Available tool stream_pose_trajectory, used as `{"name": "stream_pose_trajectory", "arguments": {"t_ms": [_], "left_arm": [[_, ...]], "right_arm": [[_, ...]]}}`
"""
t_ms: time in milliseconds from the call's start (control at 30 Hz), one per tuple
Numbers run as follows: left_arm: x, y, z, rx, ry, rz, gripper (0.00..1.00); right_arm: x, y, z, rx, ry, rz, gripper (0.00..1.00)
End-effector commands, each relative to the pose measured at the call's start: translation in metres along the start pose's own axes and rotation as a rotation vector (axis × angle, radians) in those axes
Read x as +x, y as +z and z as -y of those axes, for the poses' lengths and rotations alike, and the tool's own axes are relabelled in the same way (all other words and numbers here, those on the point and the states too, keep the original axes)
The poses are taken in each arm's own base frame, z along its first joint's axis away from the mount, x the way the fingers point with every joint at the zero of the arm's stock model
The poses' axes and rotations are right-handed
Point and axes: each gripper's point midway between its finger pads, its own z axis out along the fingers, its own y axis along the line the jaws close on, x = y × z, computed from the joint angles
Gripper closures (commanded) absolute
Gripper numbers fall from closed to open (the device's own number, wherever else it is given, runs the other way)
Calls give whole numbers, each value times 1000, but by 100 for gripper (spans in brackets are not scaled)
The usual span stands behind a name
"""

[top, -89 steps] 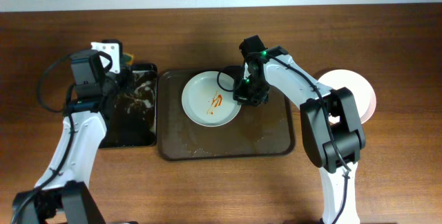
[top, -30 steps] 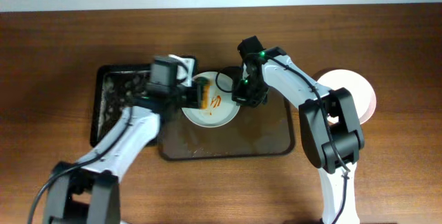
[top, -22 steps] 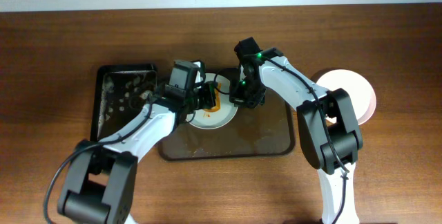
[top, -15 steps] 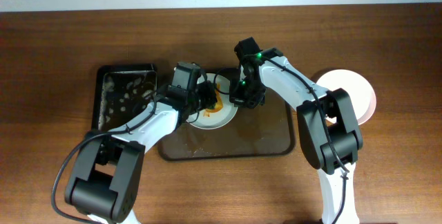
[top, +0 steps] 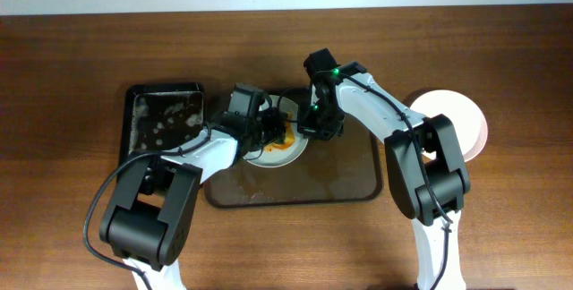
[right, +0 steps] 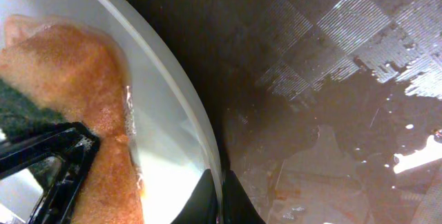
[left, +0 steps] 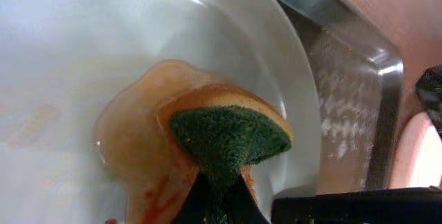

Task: Clean dirty plates on tray and stack at the side
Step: 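Scrub the back plate with the sponge in the left gripper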

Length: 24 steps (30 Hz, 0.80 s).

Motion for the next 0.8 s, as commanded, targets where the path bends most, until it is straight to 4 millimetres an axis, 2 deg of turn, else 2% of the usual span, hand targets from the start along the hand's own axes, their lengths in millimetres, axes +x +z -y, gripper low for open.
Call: {"name": "stream_pose_trajectory", "arguments": {"t_ms": [0, 167, 267, 367, 433, 567, 767], "left_arm": [[-1, 6, -35, -151, 64, 24, 100], [-3, -7, -67, -241, 32, -7, 100], [-10, -15, -77, -259, 60, -9, 100], [-28, -32, -80, -275, 101, 34, 100], [-37, -41, -64, -221, 174, 55, 100], [-23, -37, -29, -60, 214, -5, 100], [-14, -29, -4, -3, 50, 4, 100]], "right_arm": [[7, 9, 7, 45, 2, -16, 96], [6, 9, 7, 45, 3, -16, 96], [6, 9, 7, 45, 3, -15, 96], [6, 9, 7, 47, 3, -14, 96], [6, 9, 7, 47, 3, -14, 96], [6, 9, 7, 47, 3, -14, 96], [6, 9, 7, 47, 3, -14, 96]]}}
